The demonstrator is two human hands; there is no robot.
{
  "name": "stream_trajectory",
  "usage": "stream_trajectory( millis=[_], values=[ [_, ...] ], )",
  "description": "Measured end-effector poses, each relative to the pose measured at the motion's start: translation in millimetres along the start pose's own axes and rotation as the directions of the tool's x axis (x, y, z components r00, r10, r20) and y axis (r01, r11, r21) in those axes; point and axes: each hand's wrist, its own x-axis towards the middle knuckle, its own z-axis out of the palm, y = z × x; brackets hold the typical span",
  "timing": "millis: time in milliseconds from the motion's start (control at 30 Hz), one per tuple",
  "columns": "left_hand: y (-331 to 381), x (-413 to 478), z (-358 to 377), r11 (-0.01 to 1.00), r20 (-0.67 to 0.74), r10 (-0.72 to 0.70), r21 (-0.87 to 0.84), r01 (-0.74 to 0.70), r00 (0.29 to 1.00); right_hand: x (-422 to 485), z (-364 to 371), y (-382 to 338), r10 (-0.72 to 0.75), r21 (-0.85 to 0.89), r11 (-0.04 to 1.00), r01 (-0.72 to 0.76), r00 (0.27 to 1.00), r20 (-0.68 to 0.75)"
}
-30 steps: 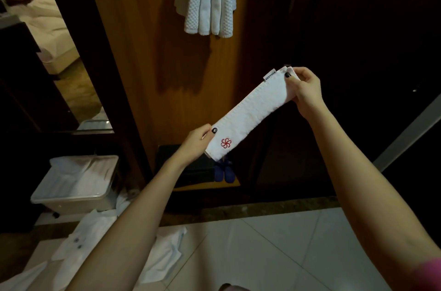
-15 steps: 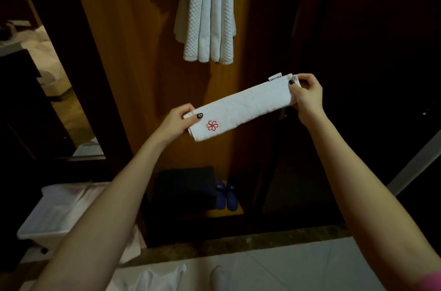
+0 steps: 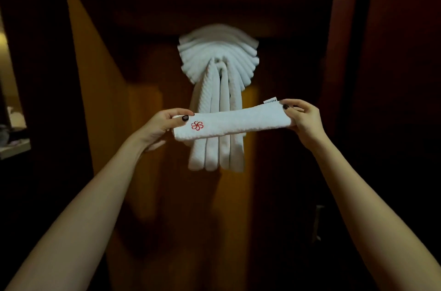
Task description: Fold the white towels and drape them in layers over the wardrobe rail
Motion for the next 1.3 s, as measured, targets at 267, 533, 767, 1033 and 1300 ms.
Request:
stream_trajectory(
  millis=[267,533,767,1033,1300],
  values=[
    [82,106,-36,0.975,-0.056,0.204,0.1,-0.197,0.977,131,35,-42,-0.101,0.21,0.975,0.077,0.99,0.103],
    [128,193,-53,0.916,-0.217,0.401,0.083,-0.392,0.89,226,62,-72,-0.22,0.278,0.941,0.193,0.973,0.07],
    [135,240,-57,0.926,-0.241,0.378,0.073,-0.372,0.894,276,70,-71,-0.177,0.323,0.936,0.14,0.98,0.088],
    [63,230,-72,0.99,-0.221,0.142,0.044,-0.135,0.965,254,65,-4,0.0,0.203,0.979,-0.036,0.985,0.172],
    [17,220,-42,0.984,-0.24,0.095,-0.127,-0.128,0.966,213,88,46,0.087,0.211,0.967,-0.14,0.966,0.244]
  ],
)
